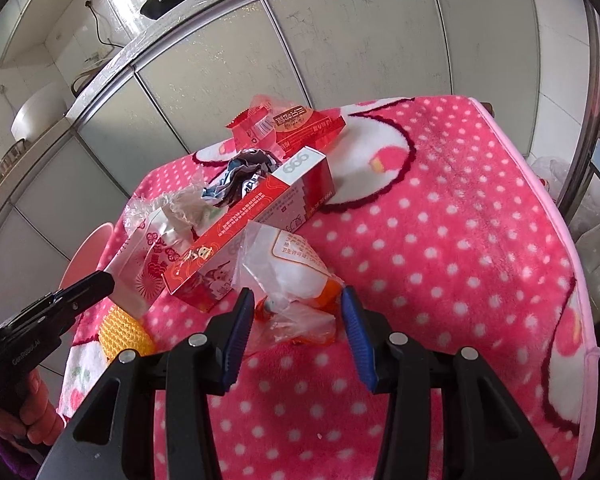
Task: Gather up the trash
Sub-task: 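Grasp the pink-white paper tube with the left tool while the right tool approaches the white plastic bag, then carry the paper tube and white plastic bag over the pink bucket with both tools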
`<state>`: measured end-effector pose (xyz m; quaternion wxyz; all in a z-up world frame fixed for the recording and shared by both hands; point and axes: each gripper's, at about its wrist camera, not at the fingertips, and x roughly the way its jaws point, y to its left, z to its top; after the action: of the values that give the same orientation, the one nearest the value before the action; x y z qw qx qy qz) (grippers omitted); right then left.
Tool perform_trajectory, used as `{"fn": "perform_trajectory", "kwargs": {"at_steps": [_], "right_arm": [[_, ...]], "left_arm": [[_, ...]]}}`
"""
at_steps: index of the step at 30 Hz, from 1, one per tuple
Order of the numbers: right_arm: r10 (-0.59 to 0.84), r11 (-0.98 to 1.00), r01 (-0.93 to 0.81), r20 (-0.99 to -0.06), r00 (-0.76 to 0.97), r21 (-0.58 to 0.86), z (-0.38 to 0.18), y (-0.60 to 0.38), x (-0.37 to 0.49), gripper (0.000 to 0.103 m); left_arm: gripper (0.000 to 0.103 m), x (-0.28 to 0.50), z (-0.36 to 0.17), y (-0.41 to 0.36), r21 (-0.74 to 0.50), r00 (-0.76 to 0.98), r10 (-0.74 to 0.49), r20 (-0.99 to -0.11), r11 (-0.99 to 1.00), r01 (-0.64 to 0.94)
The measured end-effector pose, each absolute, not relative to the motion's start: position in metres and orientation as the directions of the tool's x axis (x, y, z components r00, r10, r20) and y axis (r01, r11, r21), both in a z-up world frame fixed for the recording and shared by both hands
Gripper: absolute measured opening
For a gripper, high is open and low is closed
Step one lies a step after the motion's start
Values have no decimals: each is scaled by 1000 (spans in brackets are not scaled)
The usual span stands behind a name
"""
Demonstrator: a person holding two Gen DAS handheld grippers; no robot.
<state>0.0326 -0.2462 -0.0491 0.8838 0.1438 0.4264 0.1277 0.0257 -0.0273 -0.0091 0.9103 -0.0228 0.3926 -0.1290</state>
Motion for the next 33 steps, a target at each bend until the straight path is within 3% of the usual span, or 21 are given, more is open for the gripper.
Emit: {"fn": "perform_trajectory", "kwargs": {"at_steps": [6,33], "right_arm": [[367,919,-117,-704,609,378,-48,-249,29,34],[345,933,-183,-618,707,311,-15,-246,-4,34]], "left_arm": [[15,22,-10,-23,-140,652,-235,-721,971,196],[15,0,20,7,-156,711,-188,-677,982,111]]}}
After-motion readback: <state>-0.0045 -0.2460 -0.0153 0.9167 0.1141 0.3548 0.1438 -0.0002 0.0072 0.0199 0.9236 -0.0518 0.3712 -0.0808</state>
